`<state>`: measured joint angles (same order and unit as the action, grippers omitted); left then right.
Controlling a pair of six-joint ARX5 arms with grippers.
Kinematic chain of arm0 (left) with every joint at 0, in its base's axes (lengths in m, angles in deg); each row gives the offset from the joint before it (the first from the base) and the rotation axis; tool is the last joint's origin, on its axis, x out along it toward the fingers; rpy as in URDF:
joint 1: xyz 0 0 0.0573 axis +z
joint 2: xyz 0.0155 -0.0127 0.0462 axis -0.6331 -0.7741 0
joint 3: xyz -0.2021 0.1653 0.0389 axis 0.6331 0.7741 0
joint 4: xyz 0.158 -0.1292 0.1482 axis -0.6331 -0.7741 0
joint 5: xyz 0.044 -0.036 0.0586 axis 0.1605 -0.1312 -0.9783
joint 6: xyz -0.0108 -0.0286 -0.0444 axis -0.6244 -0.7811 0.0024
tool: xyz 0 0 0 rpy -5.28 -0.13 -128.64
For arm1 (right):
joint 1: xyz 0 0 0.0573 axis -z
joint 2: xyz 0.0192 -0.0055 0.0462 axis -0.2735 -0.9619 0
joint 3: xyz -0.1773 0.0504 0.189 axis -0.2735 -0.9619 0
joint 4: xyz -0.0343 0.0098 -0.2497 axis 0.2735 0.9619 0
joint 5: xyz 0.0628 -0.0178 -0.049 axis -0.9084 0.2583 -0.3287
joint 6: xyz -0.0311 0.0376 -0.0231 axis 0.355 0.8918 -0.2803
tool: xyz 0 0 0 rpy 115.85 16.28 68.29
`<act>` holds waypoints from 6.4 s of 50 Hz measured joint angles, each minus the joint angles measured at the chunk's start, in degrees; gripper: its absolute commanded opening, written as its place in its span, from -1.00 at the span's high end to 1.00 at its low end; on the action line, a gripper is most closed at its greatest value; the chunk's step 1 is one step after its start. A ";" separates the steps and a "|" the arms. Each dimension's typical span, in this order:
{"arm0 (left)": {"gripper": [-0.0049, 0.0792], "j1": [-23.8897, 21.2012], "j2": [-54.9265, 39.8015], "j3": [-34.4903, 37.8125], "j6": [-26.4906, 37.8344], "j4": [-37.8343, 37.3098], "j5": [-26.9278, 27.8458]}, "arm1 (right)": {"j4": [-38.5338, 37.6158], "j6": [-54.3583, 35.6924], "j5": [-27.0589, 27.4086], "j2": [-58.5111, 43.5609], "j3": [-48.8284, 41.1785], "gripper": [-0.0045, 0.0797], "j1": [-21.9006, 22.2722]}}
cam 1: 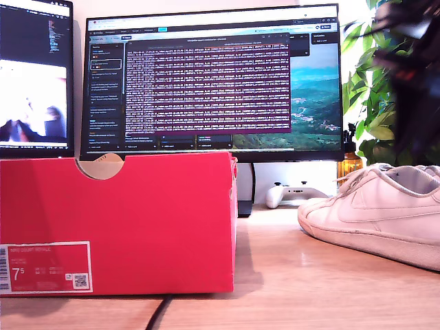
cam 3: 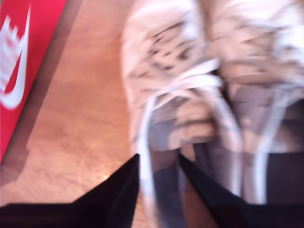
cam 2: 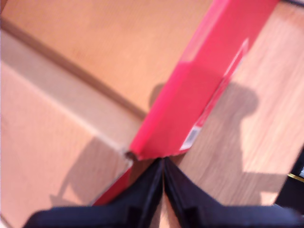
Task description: Pack the white shoes by picking the first shoe and placing it inside the red shoebox, left side, then picking and rotating the second shoe and placing it in the shoebox
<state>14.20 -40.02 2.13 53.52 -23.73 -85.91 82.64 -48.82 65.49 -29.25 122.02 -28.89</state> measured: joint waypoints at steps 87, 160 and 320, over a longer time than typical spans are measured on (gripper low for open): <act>0.93 0.00 0.00 0.00 -0.07 0.24 0.17 | 12.81 15.63 -4.20 -15.72 24.98 0.92 -12.09; 0.93 0.00 0.00 0.00 -0.04 1.53 -0.37 | -24.87 53.55 -1.29 -27.67 27.26 0.92 -36.57; 0.93 -0.70 0.00 0.00 -0.07 1.44 -0.28 | 36.50 64.43 27.28 -27.85 48.52 -0.35 -12.44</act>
<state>13.50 -40.02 2.13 53.45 -22.29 -86.19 119.14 15.62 92.77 -57.10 170.54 -41.33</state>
